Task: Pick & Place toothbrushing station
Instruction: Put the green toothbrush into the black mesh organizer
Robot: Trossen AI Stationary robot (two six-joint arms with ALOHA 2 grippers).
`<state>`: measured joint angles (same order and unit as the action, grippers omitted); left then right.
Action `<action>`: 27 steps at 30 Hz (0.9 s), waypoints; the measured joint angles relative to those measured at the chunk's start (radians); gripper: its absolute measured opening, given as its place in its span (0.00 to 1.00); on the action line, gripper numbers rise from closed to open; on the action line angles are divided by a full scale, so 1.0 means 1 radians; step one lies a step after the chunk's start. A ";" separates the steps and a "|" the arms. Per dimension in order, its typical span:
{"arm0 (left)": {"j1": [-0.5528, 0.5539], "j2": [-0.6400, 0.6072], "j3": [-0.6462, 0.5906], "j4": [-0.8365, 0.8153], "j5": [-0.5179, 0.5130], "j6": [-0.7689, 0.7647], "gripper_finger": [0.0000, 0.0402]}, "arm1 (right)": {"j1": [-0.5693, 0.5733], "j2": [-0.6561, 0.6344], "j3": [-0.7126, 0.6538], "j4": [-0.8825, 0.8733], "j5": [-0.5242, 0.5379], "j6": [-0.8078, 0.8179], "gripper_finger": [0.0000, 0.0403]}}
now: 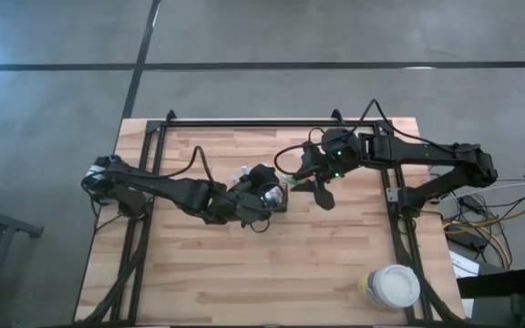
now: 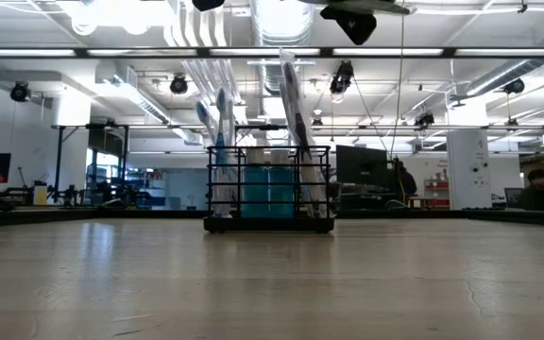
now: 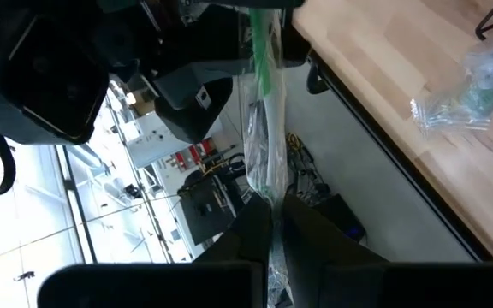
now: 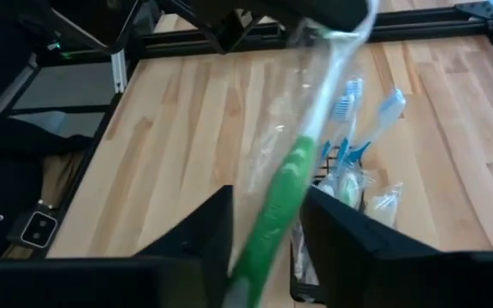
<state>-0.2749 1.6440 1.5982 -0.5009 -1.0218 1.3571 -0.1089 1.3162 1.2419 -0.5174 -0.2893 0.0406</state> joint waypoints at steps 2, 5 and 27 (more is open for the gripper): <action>0.000 0.000 0.000 0.001 0.000 0.001 0.05 | -0.001 0.009 0.008 -0.005 0.003 -0.004 0.23; -0.002 0.000 0.000 0.001 -0.005 0.001 0.05 | -0.003 0.021 0.017 -0.014 0.009 -0.013 0.13; -0.055 -0.176 0.000 -0.151 0.142 -0.431 0.49 | -0.002 -0.186 -0.088 -0.011 0.050 -0.124 0.03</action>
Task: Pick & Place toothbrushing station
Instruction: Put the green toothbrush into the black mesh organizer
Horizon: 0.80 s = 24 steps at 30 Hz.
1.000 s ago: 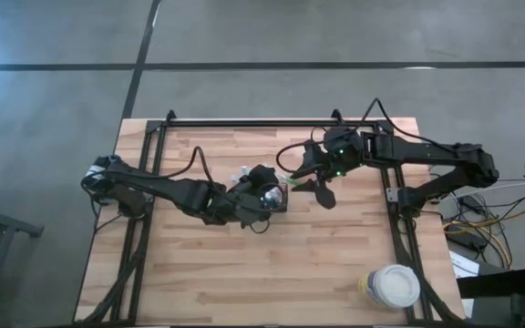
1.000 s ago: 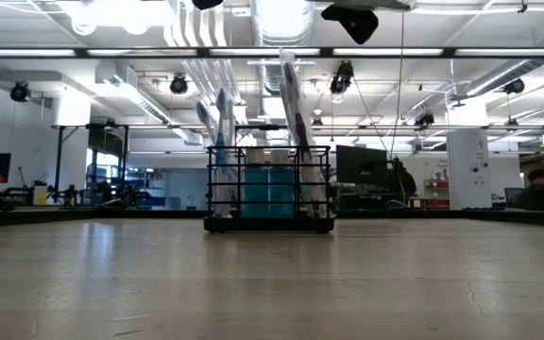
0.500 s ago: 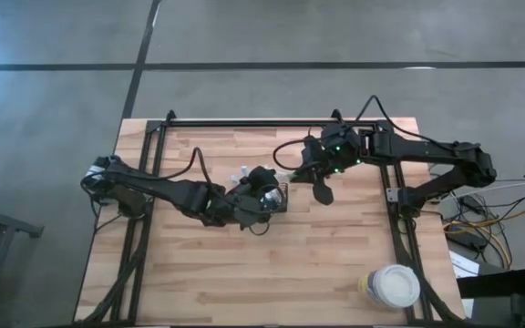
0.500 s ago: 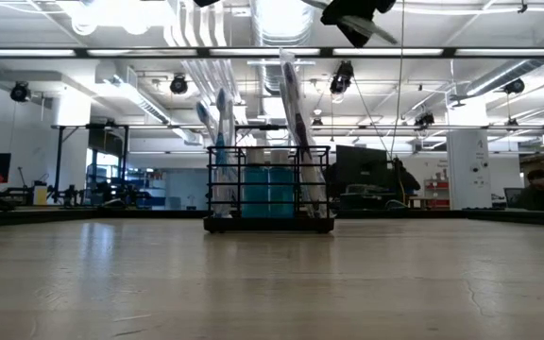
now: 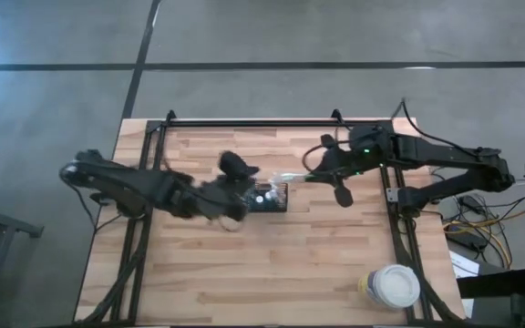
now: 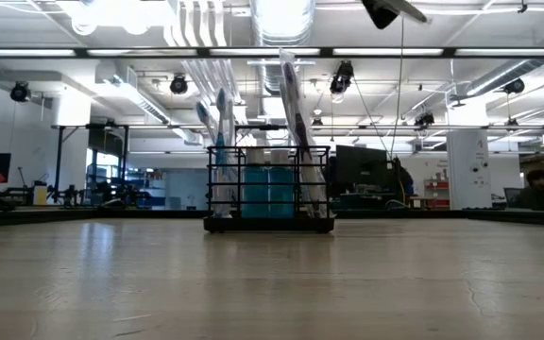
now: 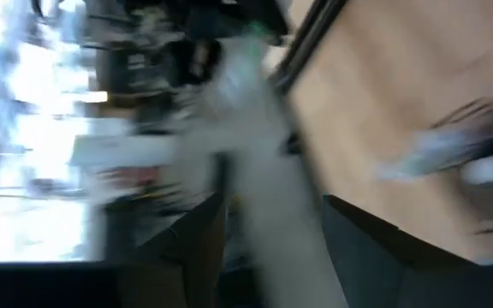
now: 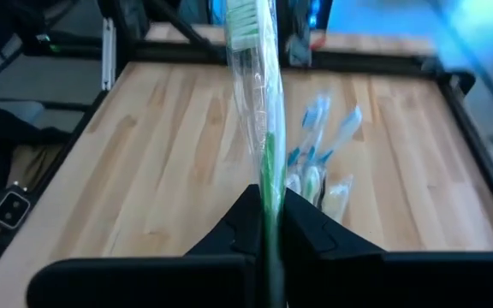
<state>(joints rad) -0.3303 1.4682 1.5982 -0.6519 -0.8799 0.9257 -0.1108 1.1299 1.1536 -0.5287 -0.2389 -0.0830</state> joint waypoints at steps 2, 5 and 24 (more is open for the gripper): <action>0.016 -0.067 0.000 -0.103 0.135 -0.179 0.49 | 0.000 -0.051 -0.053 0.055 0.000 -0.007 0.03; 0.065 -0.179 -0.036 -0.170 0.383 -0.422 0.46 | -0.001 -0.137 -0.151 0.132 0.000 -0.008 0.03; 0.142 -0.926 -1.203 0.854 0.583 -0.659 0.01 | -0.005 -0.692 -0.735 0.637 0.053 -0.033 0.03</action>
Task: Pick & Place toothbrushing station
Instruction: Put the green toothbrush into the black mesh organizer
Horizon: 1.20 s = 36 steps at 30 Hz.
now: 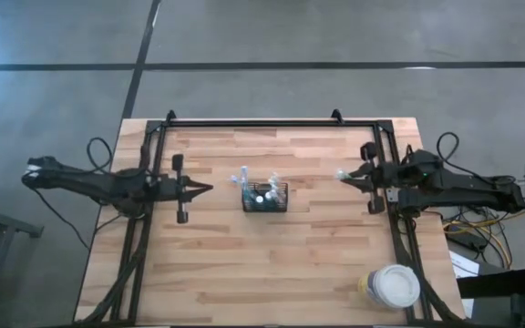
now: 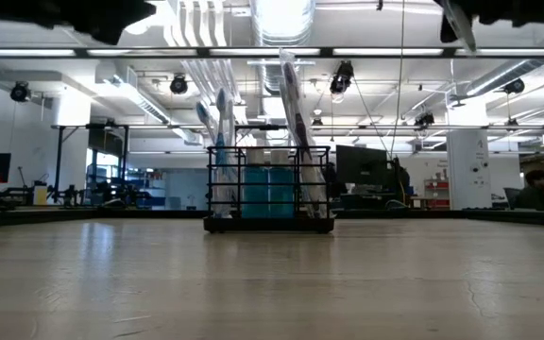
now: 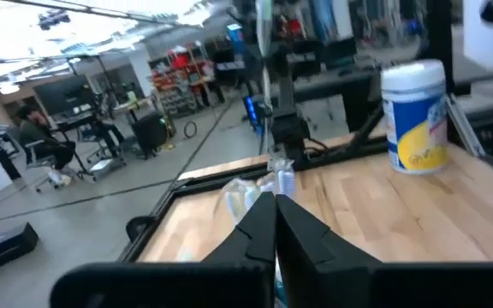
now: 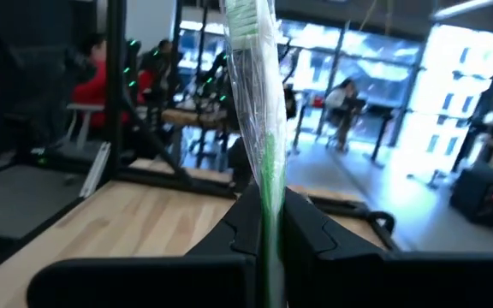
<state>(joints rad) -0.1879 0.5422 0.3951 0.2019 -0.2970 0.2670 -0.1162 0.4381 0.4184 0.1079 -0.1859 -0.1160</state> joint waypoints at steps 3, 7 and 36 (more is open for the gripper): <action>0.023 -0.050 -0.077 0.052 -0.003 -0.048 0.01 | -0.001 -0.067 -0.089 0.070 0.030 0.008 0.03; 0.043 -0.088 -0.118 0.053 -0.003 -0.089 0.01 | -0.001 -0.150 -0.174 0.117 0.033 0.034 0.03; 0.102 -0.137 -0.305 0.130 -0.007 -0.188 0.01 | -0.001 -0.438 -0.378 0.175 0.137 0.033 0.03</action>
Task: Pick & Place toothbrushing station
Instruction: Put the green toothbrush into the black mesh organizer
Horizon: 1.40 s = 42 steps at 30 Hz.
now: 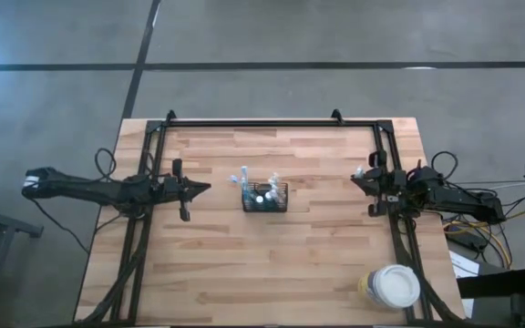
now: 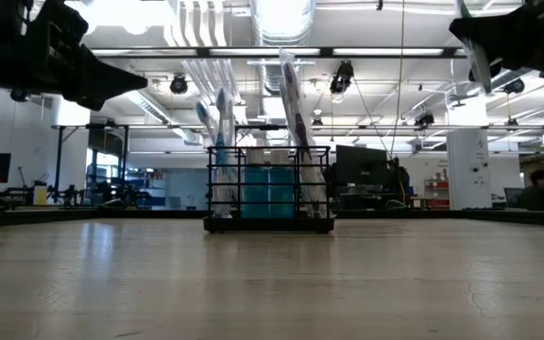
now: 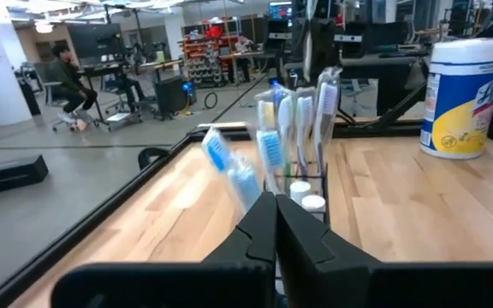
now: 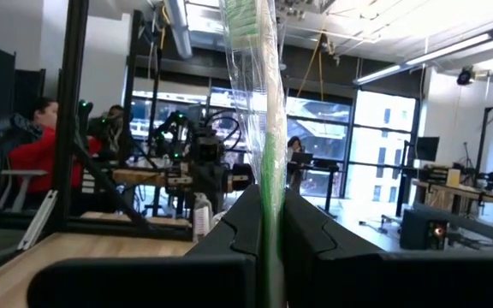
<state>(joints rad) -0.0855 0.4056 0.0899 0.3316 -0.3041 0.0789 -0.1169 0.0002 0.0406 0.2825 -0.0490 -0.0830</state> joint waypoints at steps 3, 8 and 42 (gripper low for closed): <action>0.009 -0.005 -0.028 0.021 0.043 -0.001 0.01 | 0.000 0.001 0.000 0.001 0.000 -0.004 0.03; 0.012 -0.006 -0.078 0.081 0.069 -0.006 0.01 | 0.000 0.001 0.001 -0.001 0.000 -0.007 0.03; 0.013 -0.006 -0.082 -0.019 0.034 -0.103 0.03 | 0.001 0.010 -0.003 -0.024 -0.004 0.096 0.03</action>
<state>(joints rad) -0.0727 0.3996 0.0074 0.3125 -0.2704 -0.0238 -0.1162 0.0105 0.0380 0.2588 -0.0532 0.0129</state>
